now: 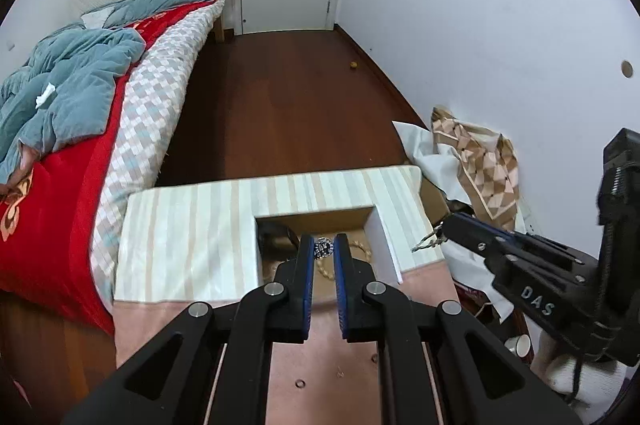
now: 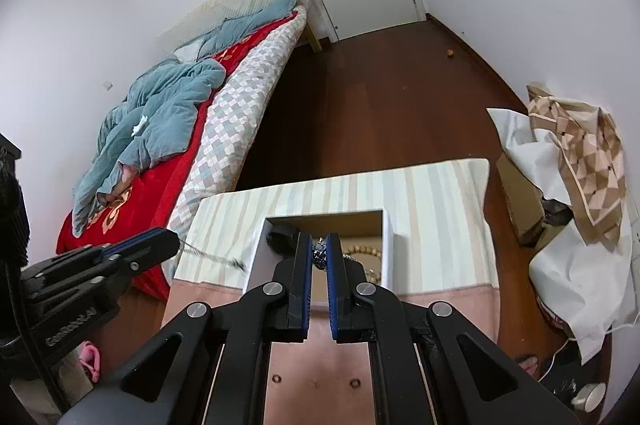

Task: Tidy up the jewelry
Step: 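Lower both held pieces into the white box and open both tools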

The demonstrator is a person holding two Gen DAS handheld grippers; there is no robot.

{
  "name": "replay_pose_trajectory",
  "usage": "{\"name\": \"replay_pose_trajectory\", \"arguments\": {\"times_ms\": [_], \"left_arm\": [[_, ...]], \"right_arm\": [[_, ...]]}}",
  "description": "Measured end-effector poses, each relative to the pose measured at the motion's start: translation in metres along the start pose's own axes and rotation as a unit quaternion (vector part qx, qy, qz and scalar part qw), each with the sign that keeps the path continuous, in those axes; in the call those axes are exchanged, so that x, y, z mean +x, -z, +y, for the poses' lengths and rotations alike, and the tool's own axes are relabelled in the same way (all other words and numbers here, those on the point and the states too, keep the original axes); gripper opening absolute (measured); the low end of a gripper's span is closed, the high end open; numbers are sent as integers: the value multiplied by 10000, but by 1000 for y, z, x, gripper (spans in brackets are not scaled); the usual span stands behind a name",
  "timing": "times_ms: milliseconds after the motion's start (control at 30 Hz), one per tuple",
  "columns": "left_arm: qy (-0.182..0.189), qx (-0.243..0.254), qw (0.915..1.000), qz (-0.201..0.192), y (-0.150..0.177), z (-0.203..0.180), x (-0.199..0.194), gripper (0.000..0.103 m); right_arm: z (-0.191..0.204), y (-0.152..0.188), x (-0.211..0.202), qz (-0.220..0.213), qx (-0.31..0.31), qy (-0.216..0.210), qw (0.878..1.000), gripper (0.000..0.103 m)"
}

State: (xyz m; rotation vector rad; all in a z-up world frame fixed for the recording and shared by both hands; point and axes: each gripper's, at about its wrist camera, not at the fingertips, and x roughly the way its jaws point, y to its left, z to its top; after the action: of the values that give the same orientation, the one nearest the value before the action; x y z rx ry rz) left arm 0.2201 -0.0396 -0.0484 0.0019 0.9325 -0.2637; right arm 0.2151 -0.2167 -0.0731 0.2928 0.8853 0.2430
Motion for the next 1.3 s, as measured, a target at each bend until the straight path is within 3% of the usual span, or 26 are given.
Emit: {"name": "replay_pose_trajectory", "arguments": {"times_ms": [233, 467, 700, 733, 767, 833, 900, 967, 1067, 1100, 1133, 1200, 1233, 1300], "left_arm": [[-43, -71, 9994, 343, -11, 16, 39, 7], [-88, -204, 9959, 875, 1, 31, 90, 8], [-315, -559, 9915, 1128, 6, 44, 108, 14], [-371, -600, 9912, 1117, 6, 46, 108, 17], [-414, -632, 9913, 1078, 6, 48, 107, 19], [-544, -678, 9909, 1029, 5, 51, 104, 43], [-674, -704, 9911, 904, 7, 53, 98, 60], [-800, -684, 9911, 813, 9, 54, 93, 64], [-981, -652, 9902, 751, 15, 56, 89, 67], [-1043, -651, 9899, 709, 19, 56, 87, 70], [-1095, -645, 9895, 686, 22, 55, 85, 85], [-1231, -574, 9886, 651, 31, 53, 83, 102], [-1261, -552, 9884, 643, 34, 53, 82, 102], [-1358, -492, 9872, 672, 43, 51, 82, 103]], "right_arm": [[0, -18, 62, 556, -41, 106, 9984, 7], [-6, -27, 115, 902, -136, 423, 9949, 7], [-20, -28, 151, 1613, -39, 506, 9856, 9], [-22, -27, 151, 1639, -37, 502, 9852, 18], [-22, -25, 149, 1640, -64, 563, 9848, 36], [-25, -21, 143, 1628, -98, 669, 9843, 60], [-25, -19, 135, 1562, -136, 766, 9846, 63], [-25, -15, 126, 1520, -222, 954, 9835, 64], [-22, -4, 114, 1418, -450, 1373, 9793, 90], [-22, 1, 111, 1392, -505, 1516, 9773, 91], [-22, 5, 108, 1374, -524, 1592, 9762, 92], [-22, 15, 104, 1362, -536, 1780, 9731, 97], [-21, 22, 102, 1370, -543, 1830, 9720, 102], [-20, 29, 101, 1377, -562, 1907, 9703, 102]]}}
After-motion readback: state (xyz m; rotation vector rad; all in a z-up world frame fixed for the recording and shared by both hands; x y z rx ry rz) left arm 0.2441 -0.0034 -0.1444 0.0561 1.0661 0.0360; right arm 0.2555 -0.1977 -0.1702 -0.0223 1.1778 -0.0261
